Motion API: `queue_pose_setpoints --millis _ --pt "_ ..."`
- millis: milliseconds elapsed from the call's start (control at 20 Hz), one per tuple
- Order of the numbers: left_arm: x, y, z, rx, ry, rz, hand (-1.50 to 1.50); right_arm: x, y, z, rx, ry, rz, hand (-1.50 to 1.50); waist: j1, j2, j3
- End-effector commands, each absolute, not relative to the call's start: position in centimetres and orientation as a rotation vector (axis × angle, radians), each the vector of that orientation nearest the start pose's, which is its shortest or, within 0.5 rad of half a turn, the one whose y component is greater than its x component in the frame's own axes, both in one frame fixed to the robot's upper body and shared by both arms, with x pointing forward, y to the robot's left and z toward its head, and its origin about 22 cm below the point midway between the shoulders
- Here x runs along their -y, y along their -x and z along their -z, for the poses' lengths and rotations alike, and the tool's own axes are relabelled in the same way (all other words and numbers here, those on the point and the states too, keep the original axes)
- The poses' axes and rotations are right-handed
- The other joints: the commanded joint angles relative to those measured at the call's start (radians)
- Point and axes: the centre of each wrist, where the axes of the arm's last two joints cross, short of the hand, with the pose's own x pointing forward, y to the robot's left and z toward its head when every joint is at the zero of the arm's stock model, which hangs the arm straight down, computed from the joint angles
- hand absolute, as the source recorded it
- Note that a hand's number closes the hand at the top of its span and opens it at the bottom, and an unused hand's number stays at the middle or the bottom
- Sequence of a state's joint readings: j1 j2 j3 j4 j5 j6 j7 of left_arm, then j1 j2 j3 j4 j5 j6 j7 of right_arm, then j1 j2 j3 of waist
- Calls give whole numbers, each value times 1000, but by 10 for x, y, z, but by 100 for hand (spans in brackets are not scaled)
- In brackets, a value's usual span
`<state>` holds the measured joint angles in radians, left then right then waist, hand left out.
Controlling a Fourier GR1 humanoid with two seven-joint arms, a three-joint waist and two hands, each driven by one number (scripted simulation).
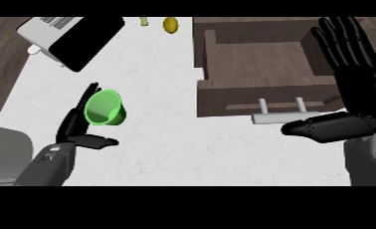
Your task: Pick up the cup, place it into the drawer and close the drawer
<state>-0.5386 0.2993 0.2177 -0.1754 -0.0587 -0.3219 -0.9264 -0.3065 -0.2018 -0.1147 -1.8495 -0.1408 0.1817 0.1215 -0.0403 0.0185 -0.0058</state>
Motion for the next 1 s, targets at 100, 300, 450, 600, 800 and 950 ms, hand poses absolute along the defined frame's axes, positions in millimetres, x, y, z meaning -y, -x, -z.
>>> queue_pose_setpoints --millis 100,300,450,600,800,950 --pt "-327 -283 128 1708 226 79 -150 253 -281 -156 2009 -76 -268 -150 -2 1 -1" --pt "-314 -301 118 1674 270 83 -150 258 -278 -165 2016 -84 -286 -150 -12 1 0" --pt "-314 -287 130 1682 384 36 -150 250 -278 -164 2004 -95 -279 -150 -8 0 -2" --pt "-306 -305 117 1721 450 47 150 250 -282 -158 2004 -72 -294 -150 -7 5 -2" --pt "-297 -307 117 1912 163 97 150 257 -272 -153 1998 -78 -310 -150 -11 0 0" --pt "-294 -320 106 1967 42 127 150 257 -275 -163 2009 -80 -311 -150 -7 0 0"
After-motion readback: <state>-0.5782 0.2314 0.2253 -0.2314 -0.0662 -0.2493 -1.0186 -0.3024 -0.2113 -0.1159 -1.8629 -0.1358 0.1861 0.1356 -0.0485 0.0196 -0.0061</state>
